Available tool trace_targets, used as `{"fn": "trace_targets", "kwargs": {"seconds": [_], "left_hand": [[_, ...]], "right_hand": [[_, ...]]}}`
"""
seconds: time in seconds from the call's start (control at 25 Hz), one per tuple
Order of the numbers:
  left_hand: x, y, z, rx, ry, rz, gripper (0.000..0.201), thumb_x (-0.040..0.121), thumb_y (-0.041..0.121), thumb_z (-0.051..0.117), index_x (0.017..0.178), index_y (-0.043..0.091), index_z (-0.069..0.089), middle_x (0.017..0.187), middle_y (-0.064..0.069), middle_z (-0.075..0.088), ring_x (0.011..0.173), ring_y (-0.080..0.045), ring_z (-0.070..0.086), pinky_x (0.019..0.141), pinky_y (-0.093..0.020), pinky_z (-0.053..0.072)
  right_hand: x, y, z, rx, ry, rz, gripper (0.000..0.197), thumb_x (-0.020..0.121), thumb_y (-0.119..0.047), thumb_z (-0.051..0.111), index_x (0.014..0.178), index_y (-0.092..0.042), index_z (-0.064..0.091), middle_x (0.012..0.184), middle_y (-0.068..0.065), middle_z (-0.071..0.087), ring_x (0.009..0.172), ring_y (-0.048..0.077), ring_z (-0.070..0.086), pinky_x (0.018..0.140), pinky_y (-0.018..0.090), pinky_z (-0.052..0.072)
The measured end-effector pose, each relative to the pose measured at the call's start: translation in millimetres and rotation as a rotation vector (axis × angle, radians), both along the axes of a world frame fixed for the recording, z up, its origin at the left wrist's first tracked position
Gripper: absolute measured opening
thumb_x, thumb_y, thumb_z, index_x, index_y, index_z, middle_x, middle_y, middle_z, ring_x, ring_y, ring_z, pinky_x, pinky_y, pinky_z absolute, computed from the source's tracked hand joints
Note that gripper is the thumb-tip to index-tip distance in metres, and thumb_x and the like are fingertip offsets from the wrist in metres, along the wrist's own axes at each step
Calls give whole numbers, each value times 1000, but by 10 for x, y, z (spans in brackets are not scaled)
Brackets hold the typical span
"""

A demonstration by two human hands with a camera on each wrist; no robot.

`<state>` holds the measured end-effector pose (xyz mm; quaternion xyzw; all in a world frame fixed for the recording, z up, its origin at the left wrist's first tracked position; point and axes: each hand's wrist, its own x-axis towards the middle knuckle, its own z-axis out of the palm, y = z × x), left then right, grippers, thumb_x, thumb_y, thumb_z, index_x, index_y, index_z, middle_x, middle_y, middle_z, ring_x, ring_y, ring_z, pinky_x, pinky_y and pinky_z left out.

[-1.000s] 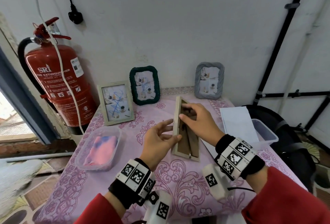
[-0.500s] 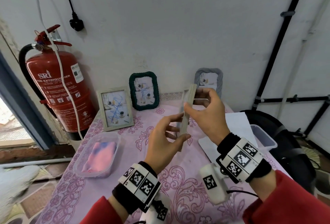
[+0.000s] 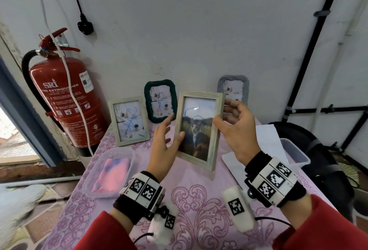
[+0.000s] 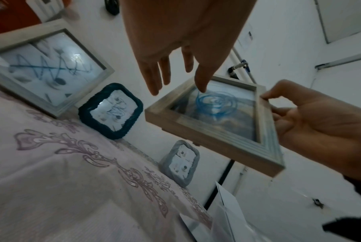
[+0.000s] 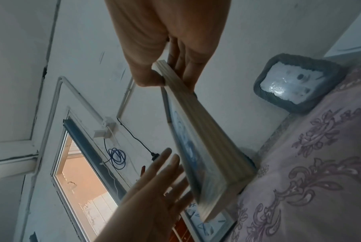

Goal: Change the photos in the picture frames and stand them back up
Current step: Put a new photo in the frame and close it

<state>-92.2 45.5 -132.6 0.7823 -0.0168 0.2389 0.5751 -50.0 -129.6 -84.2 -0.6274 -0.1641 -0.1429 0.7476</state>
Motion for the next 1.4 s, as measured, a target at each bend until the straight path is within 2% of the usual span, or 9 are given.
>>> {"fn": "trace_targets", "kwargs": {"seconds": [0.16, 0.36, 0.52, 0.64, 0.72, 0.88, 1.0, 1.32, 1.4], "left_hand": [[9, 53, -14, -299, 82, -157, 45, 92, 17, 54, 133, 30, 41, 108, 0, 67, 94, -11, 67, 76, -26, 58], [-19, 49, -96, -396, 72, -162, 37, 92, 8, 53, 120, 32, 49, 96, 1, 72, 87, -12, 69, 75, -33, 59], [-23, 36, -200, -435, 76, -102, 39, 90, 5, 54, 115, 35, 51, 94, -2, 71, 82, -11, 69, 68, -28, 58], [-37, 48, -284, -478, 121, -44, 41, 89, 4, 56, 117, 33, 49, 94, -9, 68, 83, -19, 68, 69, -32, 59], [-56, 71, -343, -460, 181, -18, 43, 89, 6, 57, 124, 29, 46, 93, -11, 64, 85, -24, 64, 76, -39, 57], [-50, 151, -458, -335, 358, -9, 55, 89, 0, 56, 135, 21, 37, 88, -6, 51, 76, -15, 56, 54, -14, 53], [-51, 211, -515, -257, 458, -19, 59, 87, -4, 56, 137, 18, 35, 85, -5, 49, 74, -13, 55, 50, -9, 49], [-99, 326, -626, -38, 561, -30, 64, 80, -4, 64, 135, 15, 38, 87, 0, 52, 77, -9, 53, 59, -12, 46], [-89, 337, -625, 40, 555, -10, 64, 79, -2, 66, 135, 14, 40, 98, -6, 56, 82, -15, 56, 69, -15, 51]], "right_hand": [[5, -1, -55, 55, 69, 56, 38, 79, 3, 63, 112, -14, 56, 98, 3, 67, 72, 8, 66, 62, 23, 56], [70, 1, -194, 68, 145, 107, 40, 84, 5, 58, 119, -13, 53, 87, 2, 65, 70, 7, 66, 65, 23, 58], [93, 7, -424, -98, 225, 176, 54, 85, -3, 61, 130, -27, 43, 103, 7, 60, 88, 19, 63, 68, 25, 56], [97, 22, -647, -281, 241, 242, 74, 80, 2, 64, 136, -35, 33, 106, 5, 57, 81, 14, 61, 64, 22, 53], [117, 38, -771, -358, 244, 235, 76, 80, 3, 63, 138, -33, 32, 100, 0, 57, 71, 5, 58, 59, 14, 49], [153, 58, -954, -442, 273, 236, 73, 78, 0, 67, 137, -29, 35, 95, -4, 56, 62, -4, 57, 57, 9, 46], [149, 82, -1068, -469, 287, 258, 73, 78, 3, 67, 137, -24, 34, 90, -5, 57, 57, -11, 57, 55, 6, 45], [187, 42, -1213, -580, 309, 315, 79, 77, 1, 70, 141, -21, 31, 89, -5, 56, 69, 2, 59, 62, 8, 48], [211, 26, -1233, -601, 310, 315, 78, 76, 1, 71, 141, -20, 33, 89, -5, 56, 74, 4, 57, 66, 11, 48]]}}
